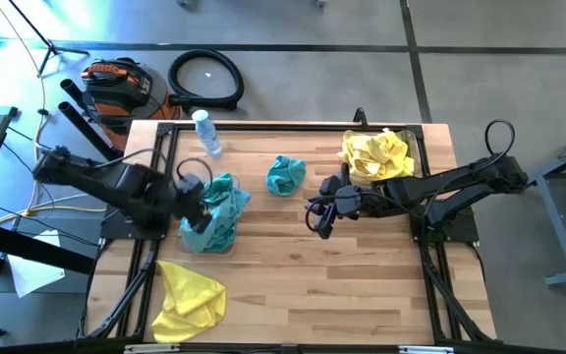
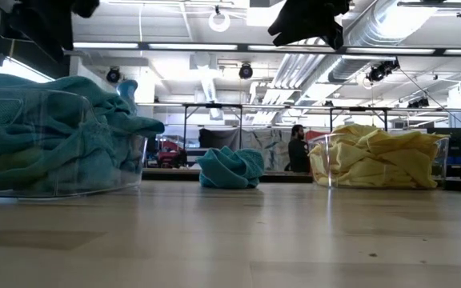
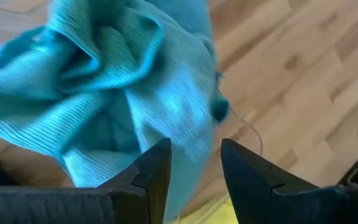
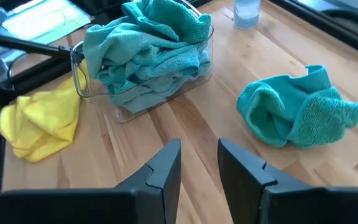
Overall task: Sort microfiber towel by color & place in baskets
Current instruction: Put the yellow microfiber cloth into the right transparent bin
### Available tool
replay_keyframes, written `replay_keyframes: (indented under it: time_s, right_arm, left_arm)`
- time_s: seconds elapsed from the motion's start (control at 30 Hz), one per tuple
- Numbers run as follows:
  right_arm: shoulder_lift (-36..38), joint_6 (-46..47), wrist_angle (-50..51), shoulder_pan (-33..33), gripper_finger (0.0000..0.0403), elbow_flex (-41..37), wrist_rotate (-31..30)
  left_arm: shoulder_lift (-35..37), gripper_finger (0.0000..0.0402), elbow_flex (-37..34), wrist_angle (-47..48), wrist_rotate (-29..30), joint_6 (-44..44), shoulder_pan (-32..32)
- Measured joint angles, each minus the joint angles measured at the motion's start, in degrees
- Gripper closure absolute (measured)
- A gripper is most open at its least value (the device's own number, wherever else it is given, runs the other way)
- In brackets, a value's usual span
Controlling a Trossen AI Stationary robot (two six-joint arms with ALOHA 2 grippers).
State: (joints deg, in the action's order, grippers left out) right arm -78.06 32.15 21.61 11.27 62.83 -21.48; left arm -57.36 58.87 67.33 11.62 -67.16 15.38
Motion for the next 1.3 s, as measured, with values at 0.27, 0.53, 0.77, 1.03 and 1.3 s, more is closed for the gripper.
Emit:
replay_keyframes:
  time_s: [0.27, 0.53, 0.77, 1.03, 1.3]
  right_arm:
    - [0.0, 5.5, 0.0, 1.1, 0.0302, 0.0, 0.6]
    - [0.0, 12.4, 0.8, 4.8, 0.0313, 0.0, -2.8]
    - [0.0, 22.0, 4.2, 7.5, 0.0318, 0.0, -4.1]
    - [-2.3, 28.6, 4.3, 11.6, 0.0319, 0.0, -6.2]
    - [-6.4, 33.4, 3.2, 14.5, 0.0319, -0.1, -6.5]
  left_arm:
    - [-2.4, 0.0271, 0.4, -1.2, 4.9, -5.0, 15.8]
    - [-9.3, 0.0271, 5.1, -0.8, 5.0, -7.8, 26.6]
    - [-17.5, 0.0271, 6.6, -0.8, 0.6, -11.4, 33.7]
    - [-27.8, 0.0271, 6.6, -1.9, -2.1, -18.3, 39.0]
    - [-37.1, 0.0271, 6.6, -10.0, -2.5, -16.1, 41.1]
